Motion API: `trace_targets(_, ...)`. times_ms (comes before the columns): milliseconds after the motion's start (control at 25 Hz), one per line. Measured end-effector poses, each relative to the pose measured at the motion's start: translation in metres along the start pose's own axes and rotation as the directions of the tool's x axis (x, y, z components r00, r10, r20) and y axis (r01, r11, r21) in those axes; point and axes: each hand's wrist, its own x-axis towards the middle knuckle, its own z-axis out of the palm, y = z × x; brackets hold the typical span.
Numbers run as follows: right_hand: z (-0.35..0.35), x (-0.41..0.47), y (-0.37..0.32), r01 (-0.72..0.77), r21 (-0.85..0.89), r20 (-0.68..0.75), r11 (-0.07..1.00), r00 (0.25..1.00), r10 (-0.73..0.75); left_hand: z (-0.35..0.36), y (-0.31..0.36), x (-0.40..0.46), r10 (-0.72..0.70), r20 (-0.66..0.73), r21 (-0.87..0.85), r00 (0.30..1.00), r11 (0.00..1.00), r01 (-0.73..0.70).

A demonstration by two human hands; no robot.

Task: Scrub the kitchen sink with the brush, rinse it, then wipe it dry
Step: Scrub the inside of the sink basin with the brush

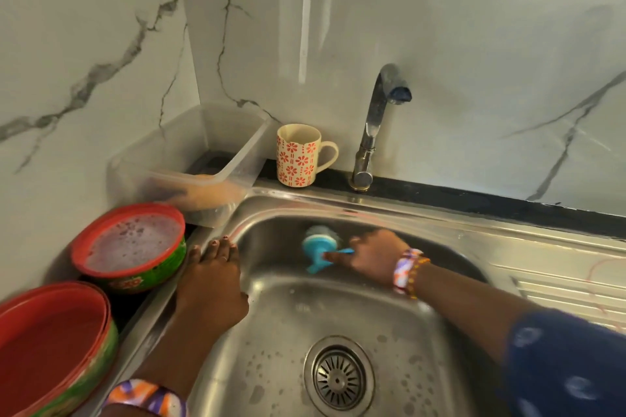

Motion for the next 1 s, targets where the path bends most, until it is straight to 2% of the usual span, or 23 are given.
trace_targets(40,0.008,-0.029,0.013,-0.076,0.022,0.067,0.997,0.995,0.074,-0.001,0.000,-0.001,0.002,0.003,0.004,1.000,1.000,-0.002)
trace_targets(120,0.020,-0.080,0.040,-0.280,-0.158,0.088,0.947,0.951,0.296,-0.002,0.000,-0.001,0.011,0.003,0.012,1.000,1.000,-0.011)
trace_targets(160,0.022,-0.106,0.048,-0.301,-0.185,0.120,0.936,0.938,0.325,-0.003,0.001,-0.002,0.012,-0.001,0.016,1.000,1.000,-0.012)
trace_targets(200,0.012,-0.121,0.053,-0.288,-0.195,0.157,0.938,0.935,0.320,-0.003,0.001,-0.002,0.009,-0.007,0.024,1.000,1.000,-0.008)
trace_targets(240,0.010,-0.129,0.052,-0.213,-0.157,0.168,0.964,0.957,0.238,-0.003,0.002,-0.003,0.005,-0.014,0.031,1.000,1.000,-0.004)
trace_targets(320,-0.004,-0.114,0.044,-0.154,-0.077,0.116,0.985,0.980,0.162,-0.005,0.003,-0.002,0.004,-0.020,0.031,1.000,1.000,-0.003)
trace_targets(360,-0.005,-0.100,0.036,-0.089,-0.074,0.181,0.993,0.978,0.101,-0.006,0.004,-0.001,0.002,-0.016,0.024,1.000,1.000,-0.002)
trace_targets(400,-0.009,-0.081,0.024,0.006,-0.061,0.188,0.998,0.982,0.006,-0.007,0.005,-0.001,-0.002,-0.008,0.018,1.000,1.000,0.002)
trace_targets(440,-0.010,-0.052,0.011,0.005,-0.045,0.209,0.999,0.978,0.005,-0.007,0.005,-0.001,-0.003,0.003,0.016,1.000,1.000,0.003)
trace_targets(480,-0.003,-0.020,-0.006,-0.038,-0.004,0.163,0.999,0.986,0.038,-0.007,0.005,0.000,0.002,0.014,0.022,1.000,1.000,-0.002)
trace_targets(520,-0.005,0.010,-0.027,-0.158,0.100,0.262,0.982,0.957,0.128,-0.006,0.005,0.000,0.006,0.020,0.035,1.000,0.999,-0.007)
trace_targets(560,-0.003,0.035,-0.046,-0.214,0.162,0.312,0.963,0.937,0.156,-0.004,0.004,0.000,0.007,0.017,0.046,1.000,0.999,-0.008)
trace_targets(640,0.006,0.064,-0.069,-0.144,0.156,0.300,0.977,0.950,0.092,0.001,0.001,0.003,0.005,0.009,0.048,1.000,0.999,-0.005)
trace_targets(720,0.018,0.048,-0.064,-0.032,0.124,0.263,0.992,0.965,-0.002,0.002,0.000,0.004,0.009,0.006,0.032,1.000,0.999,-0.009)
trace_targets(760,0.024,0.028,-0.051,-0.002,0.062,0.304,0.998,0.953,-0.017,0.001,0.000,0.004,0.009,0.007,0.025,1.000,1.000,-0.009)
trace_targets(840,0.029,-0.028,-0.024,-0.036,-0.028,0.439,0.999,0.897,0.045,-0.001,0.000,0.002,0.009,0.017,0.028,1.000,1.000,-0.009)
trace_targets(920,0.027,-0.086,-0.010,-0.181,-0.079,0.588,0.980,0.785,0.192,-0.003,0.001,0.001,0.013,0.009,0.035,1.000,0.999,-0.013)
trace_targets(1000,0.022,-0.118,-0.014,-0.292,-0.125,0.669,0.948,0.681,0.298,-0.005,0.002,-0.001,0.013,0.006,0.050,1.000,0.999,-0.013)
